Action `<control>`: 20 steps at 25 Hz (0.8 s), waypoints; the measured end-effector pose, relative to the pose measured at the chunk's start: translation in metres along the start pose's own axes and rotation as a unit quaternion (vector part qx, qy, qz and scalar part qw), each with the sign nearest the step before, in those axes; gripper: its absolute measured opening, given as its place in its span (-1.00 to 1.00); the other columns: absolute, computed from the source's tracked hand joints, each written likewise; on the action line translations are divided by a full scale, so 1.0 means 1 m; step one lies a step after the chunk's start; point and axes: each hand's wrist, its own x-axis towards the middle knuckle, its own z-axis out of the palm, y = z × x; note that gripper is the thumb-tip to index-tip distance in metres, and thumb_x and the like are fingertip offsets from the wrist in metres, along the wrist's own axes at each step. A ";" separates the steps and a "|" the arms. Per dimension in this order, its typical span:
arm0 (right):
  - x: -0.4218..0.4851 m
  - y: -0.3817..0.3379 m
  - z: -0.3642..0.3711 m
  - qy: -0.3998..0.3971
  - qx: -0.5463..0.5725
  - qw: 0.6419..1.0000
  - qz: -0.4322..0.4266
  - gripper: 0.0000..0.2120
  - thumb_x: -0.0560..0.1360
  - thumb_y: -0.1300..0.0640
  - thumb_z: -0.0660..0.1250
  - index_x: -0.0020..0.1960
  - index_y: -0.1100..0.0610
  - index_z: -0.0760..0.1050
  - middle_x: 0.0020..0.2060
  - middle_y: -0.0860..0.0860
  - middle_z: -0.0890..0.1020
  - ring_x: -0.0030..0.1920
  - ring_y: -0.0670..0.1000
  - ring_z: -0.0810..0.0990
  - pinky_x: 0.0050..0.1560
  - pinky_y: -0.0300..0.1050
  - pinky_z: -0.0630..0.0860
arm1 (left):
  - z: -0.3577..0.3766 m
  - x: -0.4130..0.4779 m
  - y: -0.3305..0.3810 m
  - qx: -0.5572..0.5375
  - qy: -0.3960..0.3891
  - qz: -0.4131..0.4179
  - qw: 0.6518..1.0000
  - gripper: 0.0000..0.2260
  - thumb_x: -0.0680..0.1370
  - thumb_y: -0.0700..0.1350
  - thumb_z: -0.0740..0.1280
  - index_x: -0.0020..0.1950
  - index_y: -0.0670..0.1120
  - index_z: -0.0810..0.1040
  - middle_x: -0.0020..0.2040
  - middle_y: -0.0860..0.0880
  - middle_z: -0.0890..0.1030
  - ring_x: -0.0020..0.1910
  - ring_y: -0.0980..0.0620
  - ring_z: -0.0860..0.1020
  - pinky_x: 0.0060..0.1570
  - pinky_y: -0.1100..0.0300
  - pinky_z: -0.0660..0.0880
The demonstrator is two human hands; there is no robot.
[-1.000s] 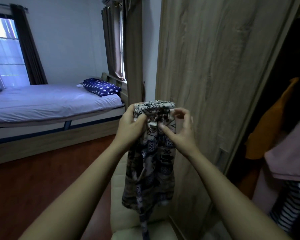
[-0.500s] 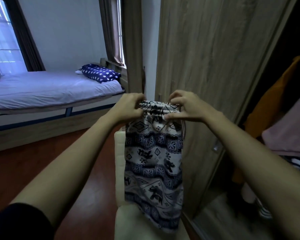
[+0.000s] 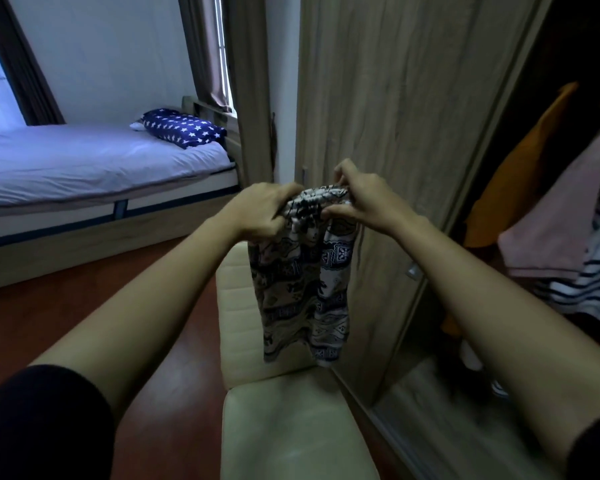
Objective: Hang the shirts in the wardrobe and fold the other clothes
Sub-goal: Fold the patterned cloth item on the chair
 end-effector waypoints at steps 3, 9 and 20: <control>-0.013 0.009 0.009 -0.003 0.024 1.000 0.004 -0.46 0.37 -0.01 0.47 0.17 0.24 0.33 0.01 0.11 0.59 0.01 0.12 0.59 -0.07 -0.13 0.43 | 0.015 0.002 0.007 0.021 0.009 -0.003 1.000 -0.38 0.37 0.23 0.05 0.28 -0.12 0.43 0.01 -0.18 0.64 -0.06 -0.20 0.60 -0.14 0.00 0.51; -0.044 0.022 0.016 0.074 0.193 0.970 0.131 -0.42 0.45 0.04 0.40 0.35 0.04 0.18 0.10 -0.03 0.52 0.09 -0.01 0.57 0.09 -0.15 0.51 | -0.009 0.039 0.031 -0.014 -0.001 -0.028 1.000 -0.32 0.37 0.41 0.03 -0.05 -0.13 0.60 -0.33 -0.08 0.57 -0.38 -0.04 0.51 -0.39 0.17 0.36; -0.135 0.031 0.169 -0.076 0.428 0.844 0.313 -0.81 0.54 0.16 0.28 0.14 0.17 0.48 -0.06 -0.05 0.61 -0.01 -0.04 0.59 -0.05 -0.37 0.52 | -0.126 0.027 0.000 -0.040 0.052 -0.044 0.997 -0.45 0.42 0.32 0.21 -0.02 -0.15 0.61 -0.33 -0.09 0.57 -0.35 -0.06 0.51 -0.38 0.11 0.35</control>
